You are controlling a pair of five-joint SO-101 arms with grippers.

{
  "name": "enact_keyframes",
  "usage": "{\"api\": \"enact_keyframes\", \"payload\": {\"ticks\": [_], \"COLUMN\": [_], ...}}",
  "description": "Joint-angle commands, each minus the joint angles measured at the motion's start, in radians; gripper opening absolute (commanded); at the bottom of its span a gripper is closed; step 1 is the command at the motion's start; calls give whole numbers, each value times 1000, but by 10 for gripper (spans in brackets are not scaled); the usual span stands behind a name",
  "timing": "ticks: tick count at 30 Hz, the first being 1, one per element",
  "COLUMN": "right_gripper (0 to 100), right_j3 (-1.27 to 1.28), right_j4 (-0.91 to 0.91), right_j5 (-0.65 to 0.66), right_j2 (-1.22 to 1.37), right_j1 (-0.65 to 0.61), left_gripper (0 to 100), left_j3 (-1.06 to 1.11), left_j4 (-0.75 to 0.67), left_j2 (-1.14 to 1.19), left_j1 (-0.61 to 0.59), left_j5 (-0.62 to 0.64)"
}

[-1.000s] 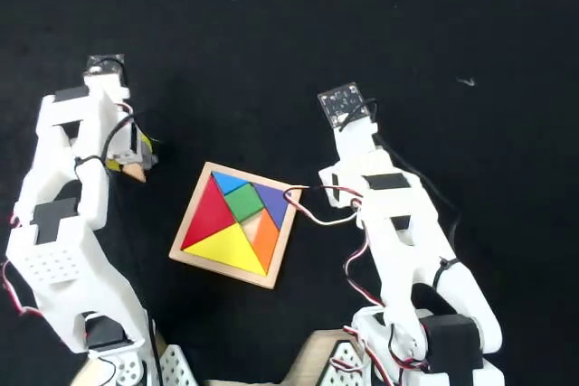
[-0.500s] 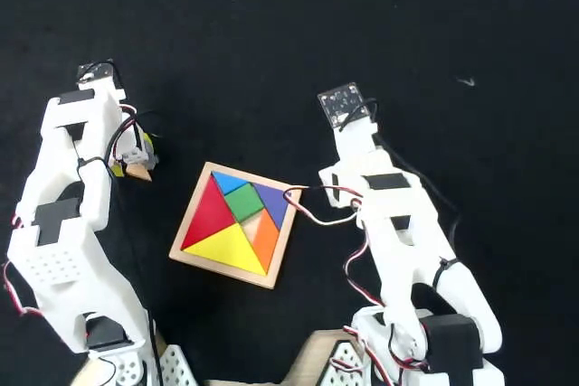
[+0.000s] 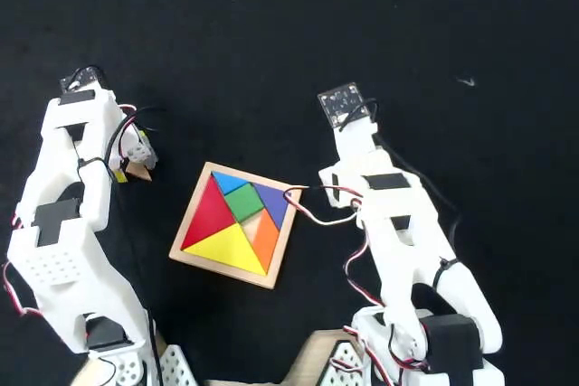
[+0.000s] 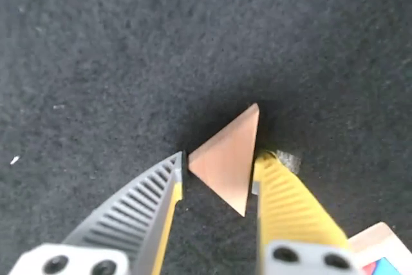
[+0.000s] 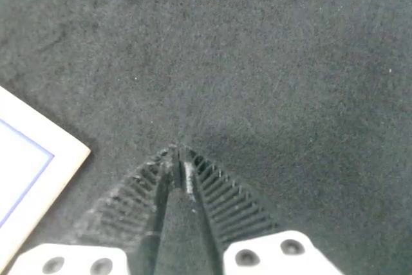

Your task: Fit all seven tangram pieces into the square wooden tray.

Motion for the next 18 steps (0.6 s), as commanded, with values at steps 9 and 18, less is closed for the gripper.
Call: {"api": "enact_keyframes", "payload": {"ticks": [9,18], "right_gripper": [11,11], "right_j3": [-2,-2], "right_j4": [-20,-20], "right_j5": [-8,-8], "right_j2": [-38,-38], "right_j1": [17,17], "left_gripper": [106,69], "left_j3": [-4,-84], "left_j4": [-41,110], "left_j2": [-8,-78], "left_j1": [1,10], "left_j5": [6,-107]}}
